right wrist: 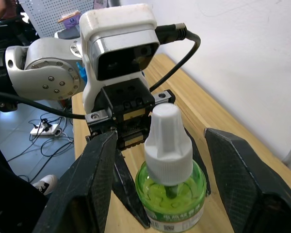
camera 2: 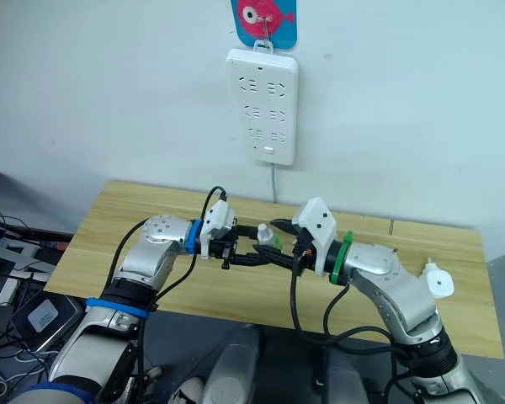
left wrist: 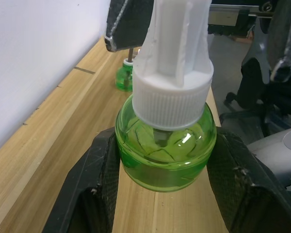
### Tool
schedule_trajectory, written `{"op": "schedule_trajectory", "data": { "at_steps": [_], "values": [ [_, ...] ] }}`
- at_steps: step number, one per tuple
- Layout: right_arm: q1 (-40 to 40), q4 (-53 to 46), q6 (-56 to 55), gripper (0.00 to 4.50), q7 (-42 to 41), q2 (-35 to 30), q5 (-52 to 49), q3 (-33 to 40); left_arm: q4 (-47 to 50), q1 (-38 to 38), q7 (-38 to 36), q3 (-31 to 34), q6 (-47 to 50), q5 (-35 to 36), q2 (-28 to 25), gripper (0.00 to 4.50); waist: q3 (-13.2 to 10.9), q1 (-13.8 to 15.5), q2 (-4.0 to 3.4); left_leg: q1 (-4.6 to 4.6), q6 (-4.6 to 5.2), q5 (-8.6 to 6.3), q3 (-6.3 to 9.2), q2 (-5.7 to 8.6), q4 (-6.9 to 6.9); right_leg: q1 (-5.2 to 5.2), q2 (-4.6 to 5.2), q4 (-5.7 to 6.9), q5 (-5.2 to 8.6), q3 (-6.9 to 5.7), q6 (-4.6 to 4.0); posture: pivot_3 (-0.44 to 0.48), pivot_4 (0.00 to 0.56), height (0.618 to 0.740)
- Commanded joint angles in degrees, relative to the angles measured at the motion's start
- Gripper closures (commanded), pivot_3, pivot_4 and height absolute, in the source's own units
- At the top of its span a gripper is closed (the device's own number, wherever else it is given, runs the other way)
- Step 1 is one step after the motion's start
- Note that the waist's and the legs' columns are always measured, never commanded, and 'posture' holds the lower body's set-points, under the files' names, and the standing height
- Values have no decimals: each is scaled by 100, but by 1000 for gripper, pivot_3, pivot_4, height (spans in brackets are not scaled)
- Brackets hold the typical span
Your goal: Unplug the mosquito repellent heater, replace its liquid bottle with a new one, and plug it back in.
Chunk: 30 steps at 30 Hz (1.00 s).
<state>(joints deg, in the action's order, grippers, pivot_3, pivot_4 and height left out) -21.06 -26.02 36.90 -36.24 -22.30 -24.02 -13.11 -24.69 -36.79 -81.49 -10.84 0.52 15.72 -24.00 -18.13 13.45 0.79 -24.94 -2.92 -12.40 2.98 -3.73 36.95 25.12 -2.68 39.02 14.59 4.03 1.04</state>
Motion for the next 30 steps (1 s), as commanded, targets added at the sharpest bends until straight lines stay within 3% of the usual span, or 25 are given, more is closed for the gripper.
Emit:
{"op": "schedule_trajectory", "data": {
  "at_steps": [1,15,18,22,27,30],
  "values": [
    [-35,-47,-81,1536,-20,68,-12,-18,90,-98,-40,44,-98,42,48,2288,0,4,0,0,0,0,0,0,0,0,0,0,0,0,-1,341,263,740],
    [45,127,-215,1536,-61,86,149,-75,174,-53,-60,42,-107,28,51,2288,0,1,0,1,0,0,0,0,1,0,0,2,-4,0,-7,336,266,740],
    [52,148,-268,2098,-83,115,118,-60,193,-27,-54,37,-115,19,45,2288,0,2,0,1,0,0,0,0,1,0,0,2,-4,0,-7,336,266,740],
    [56,145,-278,3417,-137,117,76,-47,215,-19,-54,36,-107,15,34,2288,0,2,0,1,0,0,0,0,1,-1,0,3,-5,0,-8,346,273,740],
    [-9,163,-332,3448,-431,37,5,-107,374,36,-135,-4,-153,28,17,2288,0,3,0,1,0,0,0,0,2,-1,0,3,-5,0,-8,350,276,740],
    [-339,264,-407,3448,-1228,-149,-269,-193,570,131,-320,-98,-439,1,7,2288,0,8,0,2,0,0,0,0,2,0,0,3,-5,1,-8,351,281,740]
  ]
}}
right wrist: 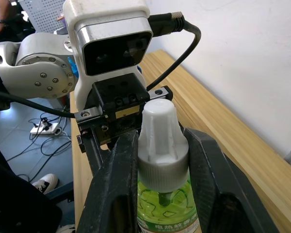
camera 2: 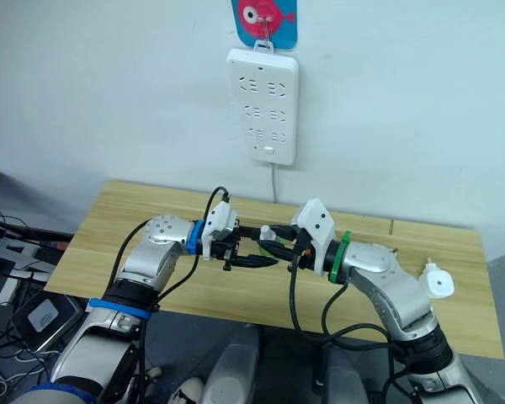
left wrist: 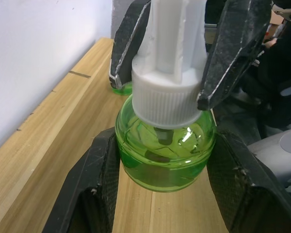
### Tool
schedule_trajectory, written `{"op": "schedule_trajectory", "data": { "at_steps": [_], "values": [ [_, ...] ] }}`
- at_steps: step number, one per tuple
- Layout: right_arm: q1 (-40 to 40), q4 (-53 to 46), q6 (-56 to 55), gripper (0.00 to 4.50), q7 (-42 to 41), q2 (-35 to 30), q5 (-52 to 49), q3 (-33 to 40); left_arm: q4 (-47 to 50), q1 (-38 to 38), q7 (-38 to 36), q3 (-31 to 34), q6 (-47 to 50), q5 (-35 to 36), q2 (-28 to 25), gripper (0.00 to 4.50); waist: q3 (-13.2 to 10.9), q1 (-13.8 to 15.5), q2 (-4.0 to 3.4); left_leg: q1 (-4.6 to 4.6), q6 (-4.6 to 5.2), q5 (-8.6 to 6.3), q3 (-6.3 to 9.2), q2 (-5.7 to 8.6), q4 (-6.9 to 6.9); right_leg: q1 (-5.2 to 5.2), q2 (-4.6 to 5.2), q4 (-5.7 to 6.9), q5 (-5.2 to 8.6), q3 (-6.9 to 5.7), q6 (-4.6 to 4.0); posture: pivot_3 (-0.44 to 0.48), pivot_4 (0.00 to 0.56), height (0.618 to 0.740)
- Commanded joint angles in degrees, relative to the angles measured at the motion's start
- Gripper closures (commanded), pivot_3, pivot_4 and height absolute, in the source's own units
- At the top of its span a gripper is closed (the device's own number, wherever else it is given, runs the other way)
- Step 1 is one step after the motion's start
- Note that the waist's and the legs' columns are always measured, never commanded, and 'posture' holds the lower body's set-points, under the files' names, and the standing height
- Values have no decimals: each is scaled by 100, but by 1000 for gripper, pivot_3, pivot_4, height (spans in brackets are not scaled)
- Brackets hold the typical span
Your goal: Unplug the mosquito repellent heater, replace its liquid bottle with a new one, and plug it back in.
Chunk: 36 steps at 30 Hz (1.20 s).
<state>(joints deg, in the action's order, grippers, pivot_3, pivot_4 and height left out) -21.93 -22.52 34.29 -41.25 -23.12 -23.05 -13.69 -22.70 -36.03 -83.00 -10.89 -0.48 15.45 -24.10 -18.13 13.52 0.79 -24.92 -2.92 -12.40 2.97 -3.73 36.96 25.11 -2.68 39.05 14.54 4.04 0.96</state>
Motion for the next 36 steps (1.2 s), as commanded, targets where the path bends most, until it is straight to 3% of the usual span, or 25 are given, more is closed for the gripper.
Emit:
{"op": "schedule_trajectory", "data": {
  "at_steps": [1,7,11,17,21,25,28,36],
  "values": [
    [-409,-15,-213,3448,-1115,-172,-450,-185,425,85,-237,-123,-428,26,15,2288,0,1,0,1,0,0,0,0,0,-1,0,0,0,0,0,356,280,740],
    [-1448,1342,-1271,3448,-3647,-554,-280,-696,799,310,-831,-383,-651,58,-120,2288,0,32,0,9,1,0,3,-1,2,-8,-1,2,-2,-6,-3,399,278,740],
    [-1827,2079,-1716,3448,-4086,-435,-89,-688,972,398,-924,-449,-589,107,-188,2288,0,54,0,10,1,0,3,-2,1,-7,-1,4,-3,-6,-6,407,284,740],
    [-1679,2024,-1477,1523,-4064,-801,-184,-276,905,415,-776,-387,-536,110,-227,2288,0,107,0,9,0,0,7,1,2,-9,1,5,-5,-9,-9,394,285,740],
    [-988,1428,-1080,104,-3525,-1366,-250,298,768,395,-557,-263,-470,108,-224,2288,0,208,0,9,1,0,7,2,3,-11,2,3,-5,-9,-9,373,280,740],
    [-70,438,-614,45,-2391,-1464,-182,823,565,349,-151,-133,-397,80,-137,2288,0,229,0,9,1,0,7,1,2,-8,2,8,-6,-8,-9,350,276,740],
    [408,-449,-78,45,-1045,-913,-93,924,373,262,208,-50,-382,22,-10,2288,1,206,1,10,1,0,7,0,1,-7,1,10,-6,-6,-10,331,270,740],
    [672,-1126,492,45,659,247,48,499,157,76,544,-50,-366,-15,195,2288,5,153,2,9,-6,4,6,0,4,-9,-2,6,-7,-3,-9,308,260,740]
  ]
}}
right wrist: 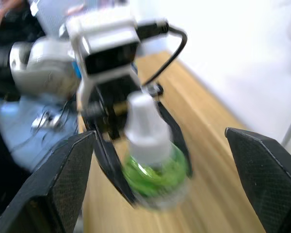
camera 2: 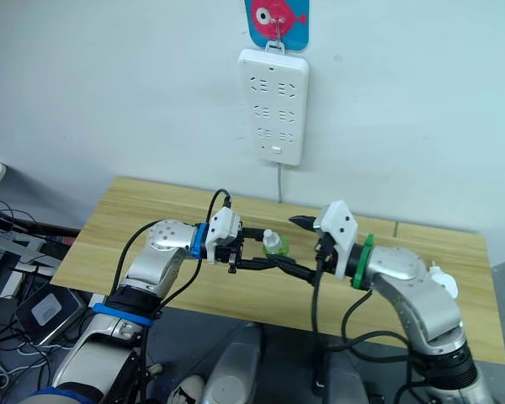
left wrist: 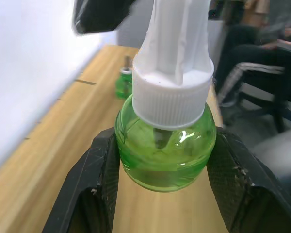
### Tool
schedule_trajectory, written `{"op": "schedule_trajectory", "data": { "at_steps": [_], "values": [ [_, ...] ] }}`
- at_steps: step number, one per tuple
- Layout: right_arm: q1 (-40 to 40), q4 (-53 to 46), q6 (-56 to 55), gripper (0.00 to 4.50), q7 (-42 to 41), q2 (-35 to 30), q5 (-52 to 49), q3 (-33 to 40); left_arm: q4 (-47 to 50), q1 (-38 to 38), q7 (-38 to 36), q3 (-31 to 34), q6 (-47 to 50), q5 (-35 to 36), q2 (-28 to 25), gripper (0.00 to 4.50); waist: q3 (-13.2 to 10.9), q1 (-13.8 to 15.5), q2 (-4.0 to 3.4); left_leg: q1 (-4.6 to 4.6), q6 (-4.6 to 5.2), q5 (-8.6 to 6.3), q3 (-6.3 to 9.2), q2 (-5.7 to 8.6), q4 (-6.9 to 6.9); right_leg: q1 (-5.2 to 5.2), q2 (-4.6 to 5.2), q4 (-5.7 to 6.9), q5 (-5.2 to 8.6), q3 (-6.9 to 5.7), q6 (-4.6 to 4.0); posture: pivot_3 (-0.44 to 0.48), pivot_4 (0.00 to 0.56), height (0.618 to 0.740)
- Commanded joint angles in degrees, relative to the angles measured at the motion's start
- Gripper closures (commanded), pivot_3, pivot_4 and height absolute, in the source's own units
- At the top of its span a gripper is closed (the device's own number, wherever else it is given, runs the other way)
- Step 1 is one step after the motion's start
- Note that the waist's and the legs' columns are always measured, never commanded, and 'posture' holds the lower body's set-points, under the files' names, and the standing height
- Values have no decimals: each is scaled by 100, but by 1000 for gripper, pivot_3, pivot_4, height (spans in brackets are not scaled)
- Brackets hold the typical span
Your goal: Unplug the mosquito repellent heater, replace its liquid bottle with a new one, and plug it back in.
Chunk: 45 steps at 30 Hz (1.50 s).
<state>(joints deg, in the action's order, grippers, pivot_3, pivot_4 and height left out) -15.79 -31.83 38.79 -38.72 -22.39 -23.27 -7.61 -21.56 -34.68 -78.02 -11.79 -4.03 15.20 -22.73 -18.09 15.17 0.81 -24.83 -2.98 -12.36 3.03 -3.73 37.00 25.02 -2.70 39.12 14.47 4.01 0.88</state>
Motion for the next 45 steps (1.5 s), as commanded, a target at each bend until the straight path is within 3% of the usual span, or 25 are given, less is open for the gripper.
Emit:
{"op": "schedule_trajectory", "data": {
  "at_steps": [1,9,10,12,20,26,29,35,39,45],
  "values": [
    [16,-147,27,45,476,227,101,-137,48,-59,39,27,-13,10,69,2288,0,-18,0,0,-1,1,0,0,0,0,0,-1,0,0,0,306,260,740],
    [-131,-116,95,45,629,222,126,-276,-28,-181,-4,10,22,2,120,2288,1,-134,0,-1,-9,5,2,0,-2,0,1,-2,-1,-4,0,304,256,740],
    [-137,-110,77,209,622,193,159,-313,-20,-184,-8,13,16,9,126,2288,1,-144,0,-1,-9,5,2,0,-2,0,1,-2,-1,-3,0,304,256,740],
    [-128,-81,46,626,613,171,182,-346,1,-183,-8,20,17,19,138,2288,1,-160,0,-1,-9,5,2,0,-2,0,1,-2,-1,-3,0,304,256,740],
    [-50,63,-179,3443,569,186,139,-319,99,-135,3,22,77,27,129,2288,1,-188,0,-1,-9,6,2,0,-1,-1,1,-1,-1,-2,0,314,266,740],
    [-104,164,-387,3439,160,86,5,-435,224,-26,-132,-55,93,39,90,2288,1,-221,0,-1,-9,6,2,0,-1,-1,1,-2,-1,-2,0,314,266,740],
    [-451,453,-678,3439,-821,-181,-151,-702,472,87,-419,-198,118,93,31,2288,0,-275,0,-1,-10,6,1,0,-2,0,1,-2,-1,-1,0,320,275,740],
    [-2024,2443,-1675,3439,-3716,-564,-125,-1277,1102,373,-1342,-537,143,243,-350,2288,0,-372,0,6,-13,11,3,-3,-2,-3,-2,3,-5,-5,-7,361,275,740],
    [-2576,3210,-1949,3439,-4287,-457,21,-1392,1261,443,-1447,-593,156,299,-505,2288,0,-412,0,6,-13,11,9,-5,-4,-4,-2,3,-5,-12,-7,373,284,740],
    [-2323,3091,-1899,1423,-4396,-785,-19,-1130,1177,444,-1277,-450,240,276,-499,2288,0,-377,0,2,-14,11,9,1,-3,-4,5,1,-6,-12,-8,371,294,740]
  ]
}}
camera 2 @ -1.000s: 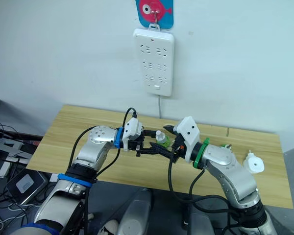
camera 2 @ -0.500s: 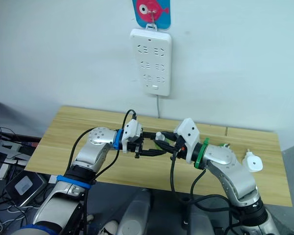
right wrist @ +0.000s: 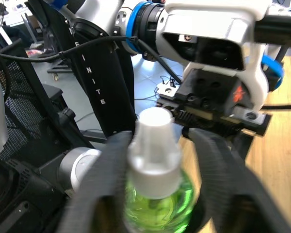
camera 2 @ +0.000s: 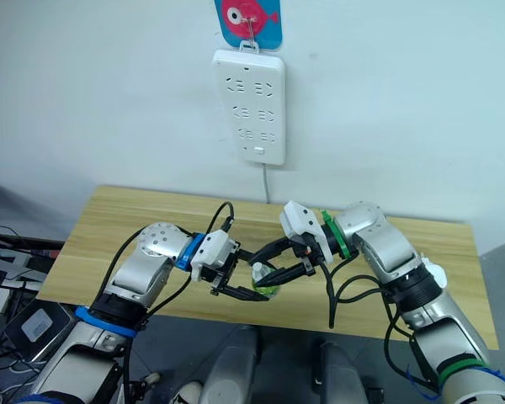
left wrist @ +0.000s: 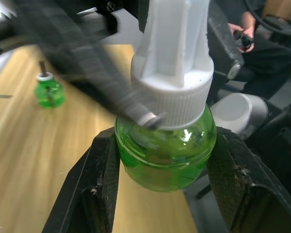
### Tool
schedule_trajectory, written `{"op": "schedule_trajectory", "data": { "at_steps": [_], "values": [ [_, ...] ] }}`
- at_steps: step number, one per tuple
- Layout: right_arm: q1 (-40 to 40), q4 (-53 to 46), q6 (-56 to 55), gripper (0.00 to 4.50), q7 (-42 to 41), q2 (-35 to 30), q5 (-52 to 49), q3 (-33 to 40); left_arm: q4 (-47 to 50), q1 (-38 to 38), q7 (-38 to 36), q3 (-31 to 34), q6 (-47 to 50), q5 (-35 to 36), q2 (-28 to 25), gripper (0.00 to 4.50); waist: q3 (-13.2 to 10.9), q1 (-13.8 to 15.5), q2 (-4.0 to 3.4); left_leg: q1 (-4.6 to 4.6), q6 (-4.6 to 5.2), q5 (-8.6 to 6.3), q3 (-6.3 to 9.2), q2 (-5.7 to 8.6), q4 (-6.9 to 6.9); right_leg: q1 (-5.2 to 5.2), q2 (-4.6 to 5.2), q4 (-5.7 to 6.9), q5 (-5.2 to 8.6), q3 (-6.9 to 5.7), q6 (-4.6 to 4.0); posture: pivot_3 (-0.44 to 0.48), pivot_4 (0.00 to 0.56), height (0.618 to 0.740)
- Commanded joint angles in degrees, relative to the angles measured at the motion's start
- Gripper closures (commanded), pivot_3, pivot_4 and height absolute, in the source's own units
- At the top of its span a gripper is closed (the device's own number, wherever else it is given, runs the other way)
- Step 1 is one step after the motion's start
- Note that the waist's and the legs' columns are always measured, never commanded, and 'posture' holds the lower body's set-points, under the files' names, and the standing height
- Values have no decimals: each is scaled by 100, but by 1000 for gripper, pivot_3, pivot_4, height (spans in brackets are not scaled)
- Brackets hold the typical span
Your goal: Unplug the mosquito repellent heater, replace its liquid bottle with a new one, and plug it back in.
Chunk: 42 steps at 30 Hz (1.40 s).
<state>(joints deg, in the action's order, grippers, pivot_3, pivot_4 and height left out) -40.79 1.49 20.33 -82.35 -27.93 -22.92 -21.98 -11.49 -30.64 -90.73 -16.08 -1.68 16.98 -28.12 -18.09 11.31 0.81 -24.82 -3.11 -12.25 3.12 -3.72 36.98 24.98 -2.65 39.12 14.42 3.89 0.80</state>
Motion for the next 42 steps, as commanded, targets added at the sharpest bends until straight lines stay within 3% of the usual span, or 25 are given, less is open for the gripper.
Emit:
{"op": "schedule_trajectory", "data": {
  "at_steps": [1,4,8,13,17,23,30,42],
  "values": [
    [285,-331,-36,1097,-16,-345,-53,359,152,36,44,6,27,96,55,2288,0,23,0,0,0,0,0,0,0,0,0,0,0,0,0,364,294,740],
    [783,-687,75,30,107,-836,-48,626,-19,-9,226,118,27,64,102,2288,0,48,0,1,0,0,2,0,0,-1,0,2,0,-1,0,348,291,740],
    [1318,-1254,497,30,884,-1085,-120,1120,-190,-34,481,226,-1,33,138,2288,0,10,0,1,0,0,0,0,1,0,0,3,0,4,0,333,290,740],
    [1879,-2283,1008,30,2232,-792,-151,1560,-318,-84,862,309,40,-4,243,2288,0,-57,0,2,0,0,1,-3,0,3,-4,8,0,6,1,327,290,740],
    [2171,-3115,1454,30,3385,-212,15,1318,-437,-146,1063,313,15,-42,332,2288,0,-66,0,1,0,0,-1,-3,-1,5,-4,9,1,8,1,314,286,740],
    [1985,-2875,1408,30,4428,667,522,843,-544,-269,1090,291,-5,-65,404,2288,0,-79,0,0,-12,7,-2,-2,0,6,-4,7,17,9,28,302,272,740],
    [1947,-2626,1250,30,4522,611,635,1034,-574,-318,1042,280,-39,-76,407,2288,1,-79,0,-1,-17,10,-3,-2,-3,5,-4,2,17,8,31,301,267,740],
    [2587,-3589,1946,30,3693,-673,-716,2058,-705,-315,1077,339,-131,-113,400,2288,1,-74,0,-2,-17,10,-2,-1,-1,2,-3,-1,1,8,7,300,258,740]
  ]
}}
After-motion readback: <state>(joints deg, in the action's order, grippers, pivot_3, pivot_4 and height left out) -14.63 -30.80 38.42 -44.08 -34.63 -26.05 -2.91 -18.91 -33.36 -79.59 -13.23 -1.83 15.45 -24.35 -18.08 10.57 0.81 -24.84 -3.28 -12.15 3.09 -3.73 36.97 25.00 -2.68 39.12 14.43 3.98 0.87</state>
